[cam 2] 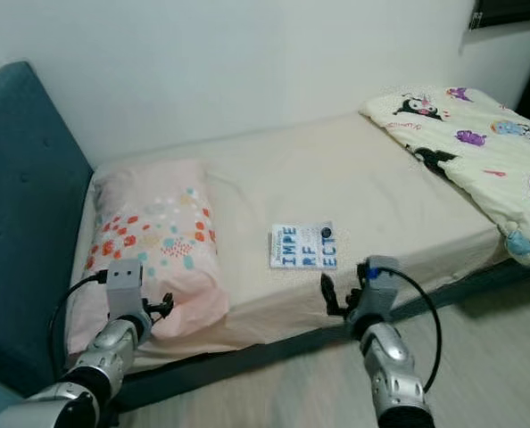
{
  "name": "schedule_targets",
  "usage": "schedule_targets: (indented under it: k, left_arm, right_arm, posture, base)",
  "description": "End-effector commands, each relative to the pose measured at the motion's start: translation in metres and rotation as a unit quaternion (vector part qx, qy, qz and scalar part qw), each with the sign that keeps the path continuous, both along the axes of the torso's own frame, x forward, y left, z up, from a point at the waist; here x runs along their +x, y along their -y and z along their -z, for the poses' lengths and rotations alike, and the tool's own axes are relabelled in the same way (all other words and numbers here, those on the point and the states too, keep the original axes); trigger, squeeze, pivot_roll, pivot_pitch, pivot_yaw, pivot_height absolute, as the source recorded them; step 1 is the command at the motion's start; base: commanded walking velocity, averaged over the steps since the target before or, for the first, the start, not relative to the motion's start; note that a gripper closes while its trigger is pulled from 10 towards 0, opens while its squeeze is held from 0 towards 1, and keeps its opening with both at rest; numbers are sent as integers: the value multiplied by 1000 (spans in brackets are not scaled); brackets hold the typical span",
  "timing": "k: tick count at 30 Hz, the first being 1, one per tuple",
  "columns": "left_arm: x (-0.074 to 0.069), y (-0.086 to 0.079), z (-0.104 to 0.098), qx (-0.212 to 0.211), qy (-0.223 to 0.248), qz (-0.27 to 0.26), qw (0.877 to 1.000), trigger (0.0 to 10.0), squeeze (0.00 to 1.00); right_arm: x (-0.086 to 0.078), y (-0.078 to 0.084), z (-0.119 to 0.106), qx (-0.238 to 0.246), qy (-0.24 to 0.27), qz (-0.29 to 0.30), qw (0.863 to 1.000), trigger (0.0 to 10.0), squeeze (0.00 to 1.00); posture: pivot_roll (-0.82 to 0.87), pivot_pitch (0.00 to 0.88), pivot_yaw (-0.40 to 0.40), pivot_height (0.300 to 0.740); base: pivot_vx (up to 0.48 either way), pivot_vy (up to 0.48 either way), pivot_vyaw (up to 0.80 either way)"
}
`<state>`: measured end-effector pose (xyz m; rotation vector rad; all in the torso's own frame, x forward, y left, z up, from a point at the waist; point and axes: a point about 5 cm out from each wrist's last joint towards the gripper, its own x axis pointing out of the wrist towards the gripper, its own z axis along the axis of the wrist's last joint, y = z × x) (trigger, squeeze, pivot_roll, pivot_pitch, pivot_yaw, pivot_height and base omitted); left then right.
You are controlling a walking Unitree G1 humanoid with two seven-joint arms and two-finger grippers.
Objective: Clean up the room
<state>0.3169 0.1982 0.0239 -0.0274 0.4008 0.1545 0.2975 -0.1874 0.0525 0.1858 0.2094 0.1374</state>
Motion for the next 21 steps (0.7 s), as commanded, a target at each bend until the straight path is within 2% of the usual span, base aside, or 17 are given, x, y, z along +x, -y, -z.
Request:
schedule_targets:
  k: [1, 6, 12, 16, 19, 21]
  left_arm:
    - [-3, 0, 3, 5, -6, -1, 1000, 10000, 0]
    - [-3, 2, 4, -3, -7, 0, 1000, 10000, 0]
    - [-3, 4, 4, -14, -3, -3, 1000, 10000, 0]
    - [-1, 9, 1, -25, 12, 24, 999, 10000, 0]
    - [2, 16, -2, -37, 28, 51, 998, 10000, 0]
    - [2, 16, -2, -37, 28, 51, 998, 10000, 0]
  right_arm:
    - [2, -7, -3, -2, 9, -15, 1000, 10000, 0]
    - [3, -8, -5, -3, 12, -19, 1000, 10000, 0]
    - [5, -3, -6, -3, 10, -5, 1000, 10000, 0]
    - [7, 2, -6, -16, 3, 14, 1000, 10000, 0]
    - [8, 5, -5, -19, -2, 26, 999, 10000, 0]
    - [8, 5, -5, -19, -2, 26, 999, 10000, 0]
  posture:
    - [-105, 94, 49, 740]
    - [-106, 89, 47, 740]
    - [-106, 84, 45, 740]
    - [-106, 80, 45, 740]
    - [-106, 77, 45, 740]
    - [-106, 77, 45, 740]
  base:
    - [368, -304, 706]
    - [333, -114, 706]
    - [0, 0, 716]
    - [0, 0, 216]
    - [346, 0, 0]
    - [394, 0, 0]
